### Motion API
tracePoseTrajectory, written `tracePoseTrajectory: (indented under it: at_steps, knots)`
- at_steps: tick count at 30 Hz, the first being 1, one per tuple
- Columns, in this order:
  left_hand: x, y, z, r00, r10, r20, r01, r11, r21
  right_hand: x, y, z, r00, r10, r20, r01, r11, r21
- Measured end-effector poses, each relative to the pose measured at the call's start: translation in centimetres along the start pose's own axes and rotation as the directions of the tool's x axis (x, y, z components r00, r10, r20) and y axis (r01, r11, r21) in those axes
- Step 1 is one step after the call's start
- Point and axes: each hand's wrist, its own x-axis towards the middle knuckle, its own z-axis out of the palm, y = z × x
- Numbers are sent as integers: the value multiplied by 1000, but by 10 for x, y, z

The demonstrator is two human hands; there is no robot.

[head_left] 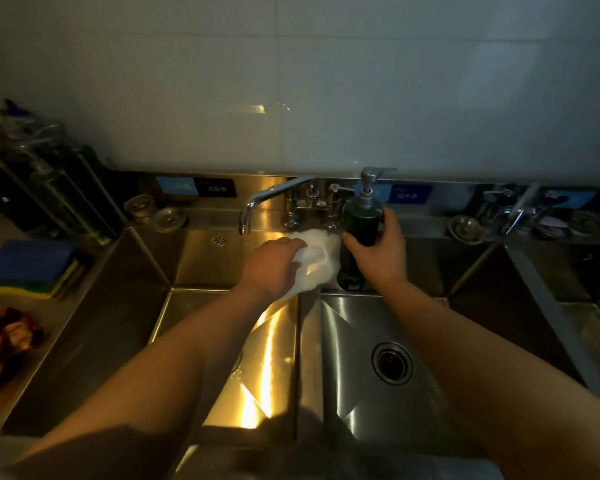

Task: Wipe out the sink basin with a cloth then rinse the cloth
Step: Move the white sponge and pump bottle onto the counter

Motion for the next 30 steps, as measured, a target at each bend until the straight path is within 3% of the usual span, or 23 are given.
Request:
tracePoseTrajectory:
  at_steps: [10,22,30]
  knots:
    - [-105,-89,-51,997,-66,-29,68,993,97,-91,-53,90,989,-13,150,8,999,36]
    - [-215,-193,-111,991,-111,-79,123,978,169,-175,-113,211,982,-85,169,81,996,33]
    - [-233,-240,-134,987,-129,-97,142,981,134,-185,-128,263,975,-89,203,91,996,0]
